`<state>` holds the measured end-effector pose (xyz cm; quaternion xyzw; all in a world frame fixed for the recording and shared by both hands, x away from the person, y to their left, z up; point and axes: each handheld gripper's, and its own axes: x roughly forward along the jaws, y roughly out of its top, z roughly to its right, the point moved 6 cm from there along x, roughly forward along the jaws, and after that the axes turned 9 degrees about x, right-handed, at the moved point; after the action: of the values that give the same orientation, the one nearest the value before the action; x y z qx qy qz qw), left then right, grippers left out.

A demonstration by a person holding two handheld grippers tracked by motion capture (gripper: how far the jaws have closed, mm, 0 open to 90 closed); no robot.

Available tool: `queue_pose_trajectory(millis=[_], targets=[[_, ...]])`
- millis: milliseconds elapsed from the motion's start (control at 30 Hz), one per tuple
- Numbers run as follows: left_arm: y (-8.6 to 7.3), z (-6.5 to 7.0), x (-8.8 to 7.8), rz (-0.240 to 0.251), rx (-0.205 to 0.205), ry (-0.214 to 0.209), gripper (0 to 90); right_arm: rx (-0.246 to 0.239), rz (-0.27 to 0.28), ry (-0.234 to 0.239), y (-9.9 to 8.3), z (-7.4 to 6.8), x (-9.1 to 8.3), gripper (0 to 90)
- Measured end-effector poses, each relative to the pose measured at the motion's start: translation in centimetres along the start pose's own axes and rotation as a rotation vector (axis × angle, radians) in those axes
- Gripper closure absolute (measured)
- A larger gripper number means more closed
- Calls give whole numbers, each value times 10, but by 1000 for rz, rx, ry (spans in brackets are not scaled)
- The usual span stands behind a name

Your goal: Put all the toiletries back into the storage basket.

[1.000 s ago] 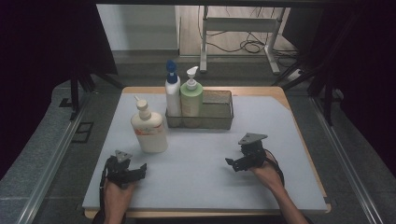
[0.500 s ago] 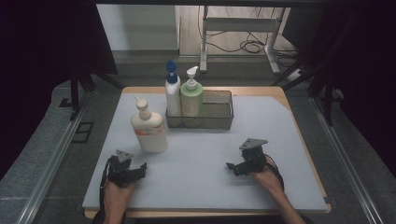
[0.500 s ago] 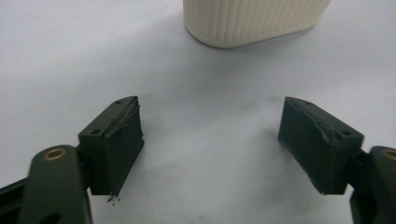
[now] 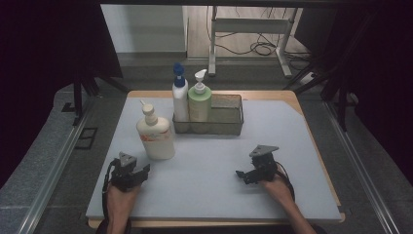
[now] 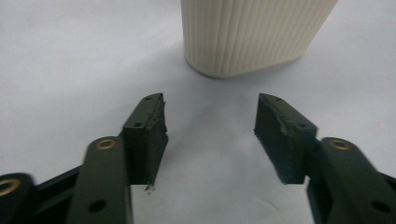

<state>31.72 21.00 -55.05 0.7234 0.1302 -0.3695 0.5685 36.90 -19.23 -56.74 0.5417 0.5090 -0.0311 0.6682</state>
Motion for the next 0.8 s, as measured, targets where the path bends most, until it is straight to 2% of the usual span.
queue_pose_trajectory(millis=[300, 467, 667, 800], targets=[[8, -8, 2, 28, 0, -6, 750, 0, 0, 1, 0, 0, 0, 0], [12, -14, 6, 39, -16, -19, 877, 1, 0, 2, 0, 0, 0, 0], [18, -18, 10, 46, -44, -20, 893, 0, 0, 2, 0, 0, 0, 0], [19, -15, 13, 43, -56, -53, 893, 1, 0, 3, 0, 0, 0, 0]])
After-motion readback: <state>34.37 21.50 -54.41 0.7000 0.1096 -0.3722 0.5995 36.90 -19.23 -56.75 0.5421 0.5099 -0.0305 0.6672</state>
